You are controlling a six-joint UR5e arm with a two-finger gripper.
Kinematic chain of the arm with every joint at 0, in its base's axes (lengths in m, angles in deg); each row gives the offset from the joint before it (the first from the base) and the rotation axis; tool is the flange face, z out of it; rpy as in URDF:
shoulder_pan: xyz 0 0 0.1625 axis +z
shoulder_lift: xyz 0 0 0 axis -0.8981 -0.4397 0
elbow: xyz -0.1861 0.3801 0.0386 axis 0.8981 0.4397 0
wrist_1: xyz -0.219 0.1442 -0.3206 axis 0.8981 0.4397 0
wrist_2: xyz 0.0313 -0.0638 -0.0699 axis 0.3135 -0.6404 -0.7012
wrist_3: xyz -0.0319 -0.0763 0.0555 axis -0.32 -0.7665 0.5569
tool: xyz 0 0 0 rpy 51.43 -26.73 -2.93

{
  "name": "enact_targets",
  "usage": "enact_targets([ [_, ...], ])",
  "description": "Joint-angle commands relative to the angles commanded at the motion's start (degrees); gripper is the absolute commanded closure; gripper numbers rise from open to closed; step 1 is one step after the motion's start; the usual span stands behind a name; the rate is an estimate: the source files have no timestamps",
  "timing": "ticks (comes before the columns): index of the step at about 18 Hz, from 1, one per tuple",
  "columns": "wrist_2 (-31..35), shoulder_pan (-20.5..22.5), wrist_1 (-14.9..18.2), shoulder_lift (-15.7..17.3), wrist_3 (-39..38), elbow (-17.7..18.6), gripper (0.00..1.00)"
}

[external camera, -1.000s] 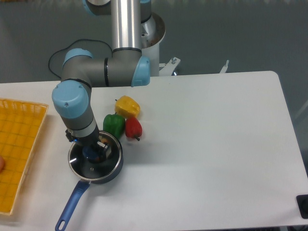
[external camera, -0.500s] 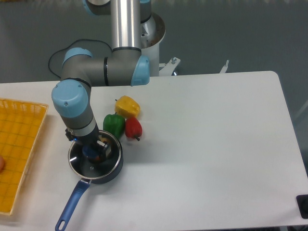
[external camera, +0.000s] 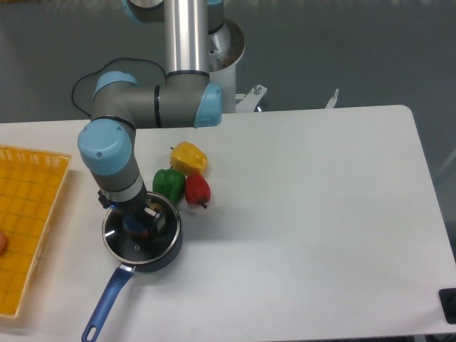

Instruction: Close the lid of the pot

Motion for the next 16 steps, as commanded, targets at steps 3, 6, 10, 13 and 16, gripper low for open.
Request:
enact_targets([
  [3, 0.70, 0.00, -0.09, 0.00, 0.09, 0.00, 0.24],
  [6, 1.40, -0.09, -0.09, 0.00, 0.17, 0.00, 0.09],
  [10, 1.58, -0.09, -0.09, 0.17, 0.17, 0.00, 0.00],
  [13, 1.58, -0.09, 0.09, 1.22, 0.26, 0.00, 0.00],
  [16, 1.58, 0.00, 0.70, 4.73, 0.26, 0.00, 0.00],
])
